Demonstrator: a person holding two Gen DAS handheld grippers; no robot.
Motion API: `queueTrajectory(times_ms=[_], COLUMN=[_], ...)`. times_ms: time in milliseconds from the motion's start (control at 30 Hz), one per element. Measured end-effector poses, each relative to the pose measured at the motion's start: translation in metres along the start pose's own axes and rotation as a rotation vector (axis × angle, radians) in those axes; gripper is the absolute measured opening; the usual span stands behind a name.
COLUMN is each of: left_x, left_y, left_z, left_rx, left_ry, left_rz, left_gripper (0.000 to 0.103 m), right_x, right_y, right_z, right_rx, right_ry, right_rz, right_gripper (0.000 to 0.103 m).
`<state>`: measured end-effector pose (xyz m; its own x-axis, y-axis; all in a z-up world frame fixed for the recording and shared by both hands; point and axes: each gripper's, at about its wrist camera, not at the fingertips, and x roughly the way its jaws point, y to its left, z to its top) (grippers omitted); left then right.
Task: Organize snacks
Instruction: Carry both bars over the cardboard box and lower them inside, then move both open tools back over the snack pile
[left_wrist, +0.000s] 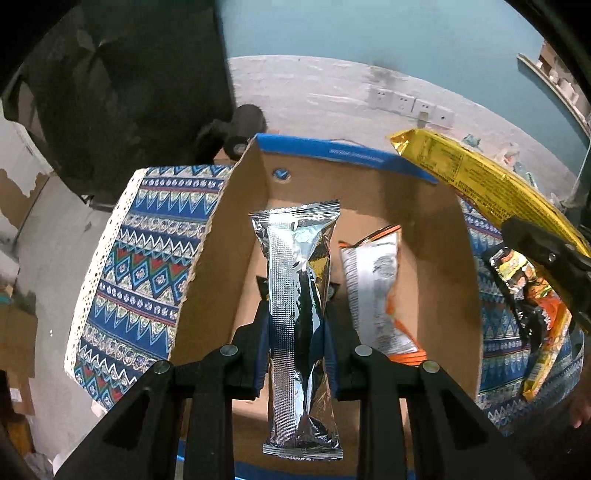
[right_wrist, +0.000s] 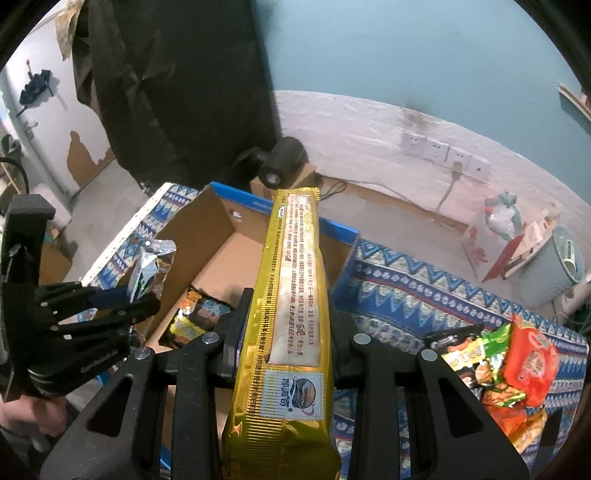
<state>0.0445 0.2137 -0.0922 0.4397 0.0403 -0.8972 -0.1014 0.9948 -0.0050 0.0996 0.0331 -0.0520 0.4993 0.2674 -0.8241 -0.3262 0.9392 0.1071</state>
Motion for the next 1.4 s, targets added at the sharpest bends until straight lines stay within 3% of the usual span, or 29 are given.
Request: queueTrajectory(times_ms=[200,267,333,500,967,1033,1067,1100,1400], left_x=[0.005,0.005,0.002,-0.007,-0.015,-0.017,-0.018,-0.019,-0.027], left_y=[0.007,0.009,0.009,0.012,0.016,0.015,0.015,0.015,-0.005], left_z=[-0.002,-0.002,-0.002,-0.002,-0.002,-0.001,-0.001,-0.001,0.001], left_rx=[-0.019,-0.021,-0.020,-0.021,-0.031,-0.035,-0.037,-0.039,-0.008], left_ry=[0.029,0.034,0.027,0.004,-0.012,-0.014,-0.016,-0.018,-0.030], left_rz=[0.016,0.019,0.031,0.054,0.038,0.037,0.033,0.030,0.006], left_gripper=[0.027,0.031,0.044,0.054,0.054,0.054,0.054,0.054,0.058], right_x=[0.013,0.018,0.023,0.036,0.061,0.058,0.055,0.052,0.027], right_y=[0.015,0.019,0.022,0.027,0.034,0.033,0.032,0.030,-0.001], right_z=[0.000,0.000,-0.001,-0.003,-0.007,-0.006,-0.006,-0.006,-0.009], right_rx=[-0.018,-0.023,-0.023,-0.018,0.016,0.023,0.029,0.033,0.107], right_ry=[0.026,0.036,0.048,0.083,0.158,0.156,0.149,0.138,0.111], right_rz=[0.024,0.032,0.041,0.066,0.102,0.111,0.112,0.105,0.063], right_gripper=[0.031,0.031,0.031,0.031,0.032,0.043,0.057,0.065,0.075])
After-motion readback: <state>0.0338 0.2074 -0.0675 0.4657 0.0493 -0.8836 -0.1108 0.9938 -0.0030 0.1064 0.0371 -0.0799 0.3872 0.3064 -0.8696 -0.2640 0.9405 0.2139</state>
